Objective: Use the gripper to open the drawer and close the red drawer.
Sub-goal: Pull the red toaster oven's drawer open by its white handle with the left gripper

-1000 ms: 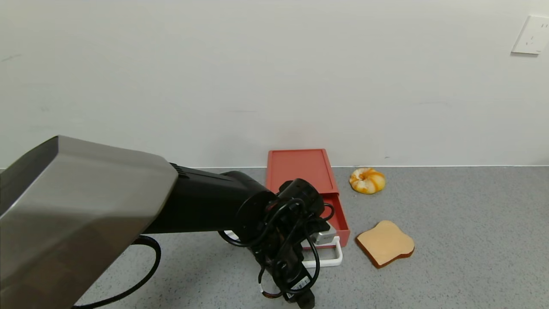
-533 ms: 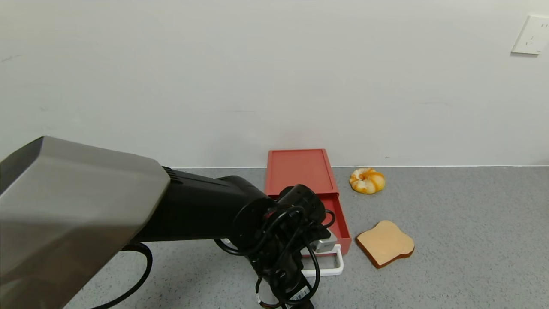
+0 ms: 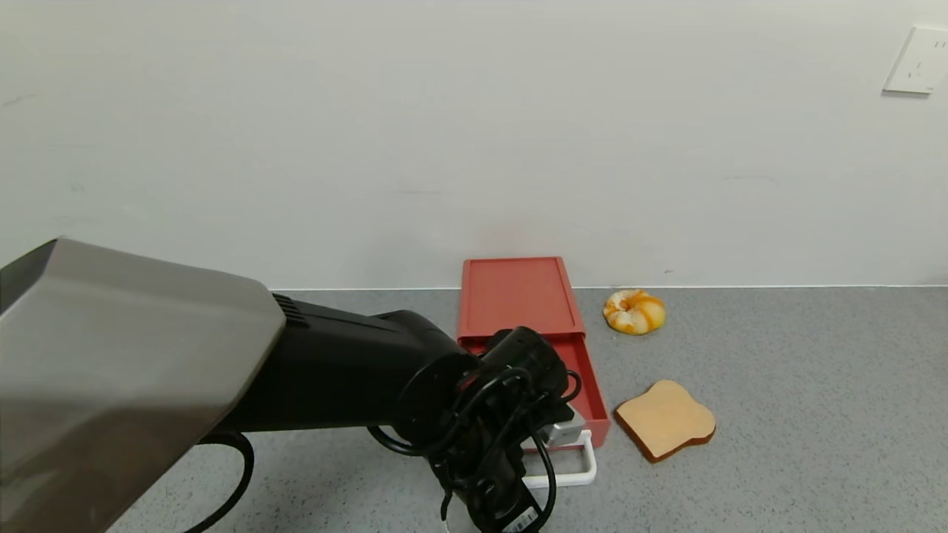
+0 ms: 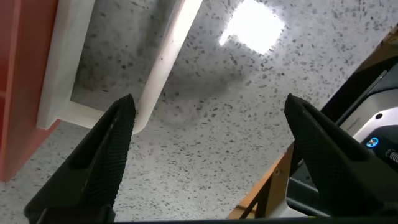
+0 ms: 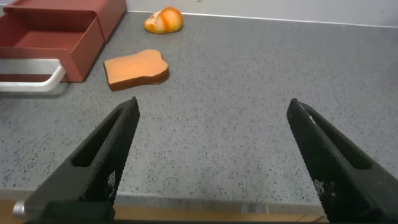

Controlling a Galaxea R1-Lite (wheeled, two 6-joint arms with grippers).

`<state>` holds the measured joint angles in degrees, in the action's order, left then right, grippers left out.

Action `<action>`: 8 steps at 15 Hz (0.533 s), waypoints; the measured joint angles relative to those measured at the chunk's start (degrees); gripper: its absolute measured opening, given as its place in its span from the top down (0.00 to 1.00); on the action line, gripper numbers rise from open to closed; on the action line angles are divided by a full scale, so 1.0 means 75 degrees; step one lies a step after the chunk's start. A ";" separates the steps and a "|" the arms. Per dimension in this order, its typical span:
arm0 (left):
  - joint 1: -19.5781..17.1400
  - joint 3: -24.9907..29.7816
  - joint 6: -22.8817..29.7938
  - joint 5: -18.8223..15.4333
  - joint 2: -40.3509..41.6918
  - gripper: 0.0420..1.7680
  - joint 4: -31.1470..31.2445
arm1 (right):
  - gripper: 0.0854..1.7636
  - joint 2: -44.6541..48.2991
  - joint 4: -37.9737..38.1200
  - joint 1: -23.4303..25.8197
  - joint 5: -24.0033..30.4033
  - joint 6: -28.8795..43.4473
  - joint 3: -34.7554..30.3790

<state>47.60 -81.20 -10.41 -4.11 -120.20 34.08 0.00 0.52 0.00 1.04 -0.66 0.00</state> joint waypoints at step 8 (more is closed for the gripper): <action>0.0184 0.0332 0.0161 0.0008 0.0143 0.03 -0.0198 | 0.01 0.0000 0.0000 0.0000 0.0005 -0.0003 0.0000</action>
<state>48.98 -78.71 -9.20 -4.05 -119.13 32.60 0.00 0.52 0.00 1.07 -0.68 0.00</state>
